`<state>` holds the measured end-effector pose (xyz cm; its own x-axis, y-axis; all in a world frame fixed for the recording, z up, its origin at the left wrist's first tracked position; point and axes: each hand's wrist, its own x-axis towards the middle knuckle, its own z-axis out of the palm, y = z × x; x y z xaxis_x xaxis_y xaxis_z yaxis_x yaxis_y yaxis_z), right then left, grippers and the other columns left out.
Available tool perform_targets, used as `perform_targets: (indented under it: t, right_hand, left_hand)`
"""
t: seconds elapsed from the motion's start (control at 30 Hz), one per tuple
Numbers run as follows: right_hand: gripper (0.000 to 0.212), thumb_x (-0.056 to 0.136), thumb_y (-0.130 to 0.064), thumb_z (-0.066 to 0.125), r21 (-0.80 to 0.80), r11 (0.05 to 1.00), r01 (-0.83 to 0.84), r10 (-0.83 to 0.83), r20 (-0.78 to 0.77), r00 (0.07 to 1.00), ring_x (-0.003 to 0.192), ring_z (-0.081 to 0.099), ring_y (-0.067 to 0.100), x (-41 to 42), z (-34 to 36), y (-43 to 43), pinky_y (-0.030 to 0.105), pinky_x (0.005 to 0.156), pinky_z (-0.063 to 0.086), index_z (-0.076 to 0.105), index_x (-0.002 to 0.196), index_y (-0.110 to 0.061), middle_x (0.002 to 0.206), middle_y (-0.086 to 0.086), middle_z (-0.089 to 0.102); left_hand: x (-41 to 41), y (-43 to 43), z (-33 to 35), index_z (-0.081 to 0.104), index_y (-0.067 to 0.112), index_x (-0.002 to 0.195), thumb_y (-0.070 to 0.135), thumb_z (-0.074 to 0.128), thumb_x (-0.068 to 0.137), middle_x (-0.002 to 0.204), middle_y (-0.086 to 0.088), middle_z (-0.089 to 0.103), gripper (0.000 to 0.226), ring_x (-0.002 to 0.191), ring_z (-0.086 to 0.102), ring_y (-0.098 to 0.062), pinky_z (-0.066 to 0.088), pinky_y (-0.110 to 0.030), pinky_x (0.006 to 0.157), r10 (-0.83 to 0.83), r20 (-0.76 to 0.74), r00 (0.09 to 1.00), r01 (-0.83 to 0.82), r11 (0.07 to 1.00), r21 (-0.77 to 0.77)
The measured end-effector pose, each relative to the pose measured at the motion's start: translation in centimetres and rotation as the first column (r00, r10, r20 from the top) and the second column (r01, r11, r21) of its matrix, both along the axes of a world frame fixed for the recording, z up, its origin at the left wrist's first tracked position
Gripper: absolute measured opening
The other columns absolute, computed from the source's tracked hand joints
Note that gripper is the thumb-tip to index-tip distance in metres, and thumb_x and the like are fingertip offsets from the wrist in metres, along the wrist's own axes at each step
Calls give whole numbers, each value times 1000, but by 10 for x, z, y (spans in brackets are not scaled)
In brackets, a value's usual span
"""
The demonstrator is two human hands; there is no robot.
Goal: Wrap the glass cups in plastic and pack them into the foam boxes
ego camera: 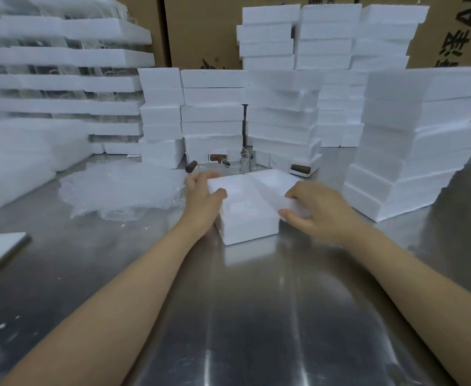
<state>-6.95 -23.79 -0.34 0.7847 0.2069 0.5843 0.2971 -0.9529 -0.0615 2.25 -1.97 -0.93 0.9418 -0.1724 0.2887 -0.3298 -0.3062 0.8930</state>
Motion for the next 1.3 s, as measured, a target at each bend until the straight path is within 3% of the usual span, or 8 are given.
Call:
perform_targets:
  t: [0.1,0.17,0.3,0.57,0.77,0.87,1.03,1.3]
  right_hand:
    - [35,91,-46,47,69,991,-117,126,-146,981,87,59,16,0,-5,1,31,75,45,64,96,-15,93,-4,65]
    - [40,93,-43,39,299,933,-200,214,-15,977,83,60,10,2,-6,1,23,76,46,68,90,-16,86,-6,66]
    - [29,94,-18,36,821,516,-244,-43,309,950,69,56,12,17,-9,-9,21,63,43,65,90,-19,77,1,60]
    - [38,94,-5,39,947,265,182,-140,-149,979,61,57,14,66,-9,-38,21,53,48,56,125,-17,82,3,58]
    - [42,100,-15,45,853,456,253,-173,-194,966,57,57,5,92,-12,-47,6,43,41,44,141,-20,128,4,51]
    - [42,99,-15,48,831,494,256,-192,-183,964,50,58,-1,103,-15,-53,4,44,40,45,141,-20,111,-4,53]
    - [31,95,-21,56,614,702,360,-318,-182,930,78,60,18,115,-17,-61,14,68,34,62,123,-9,114,11,62]
    - [12,86,-15,68,824,516,235,-231,-131,964,65,63,13,108,-16,-55,12,56,49,60,92,-11,83,7,67]
  left_hand:
    - [2,0,-1,50,17,127,3,50,89,127,3,26,40,132,31,-18,29,-38,112,-38,-58,998,41,998,45]
    - [4,-1,1,52,18,125,5,49,91,126,4,27,36,131,31,-17,29,-34,112,-28,-30,999,27,1000,-12]
    - [19,18,2,60,9,114,1,53,87,125,-7,42,29,122,38,-24,29,-18,96,288,324,901,-304,953,0]
    - [33,26,-15,51,2,126,18,47,91,127,-19,50,38,120,40,-35,27,-42,96,387,421,820,-570,617,543]
    - [38,26,-17,57,5,106,16,37,96,104,-13,59,25,100,51,-32,30,-39,86,336,479,811,-585,467,663]
    - [39,25,-15,57,8,109,17,36,96,99,-10,60,26,91,57,-30,28,-37,84,296,500,814,-580,453,677]
    - [41,26,-14,54,5,107,16,45,90,107,-14,49,22,86,45,-28,25,-35,75,308,547,778,-628,413,660]
    - [46,27,-15,62,5,92,25,37,96,107,-13,54,32,102,46,-30,30,-38,85,319,513,796,-605,397,691]
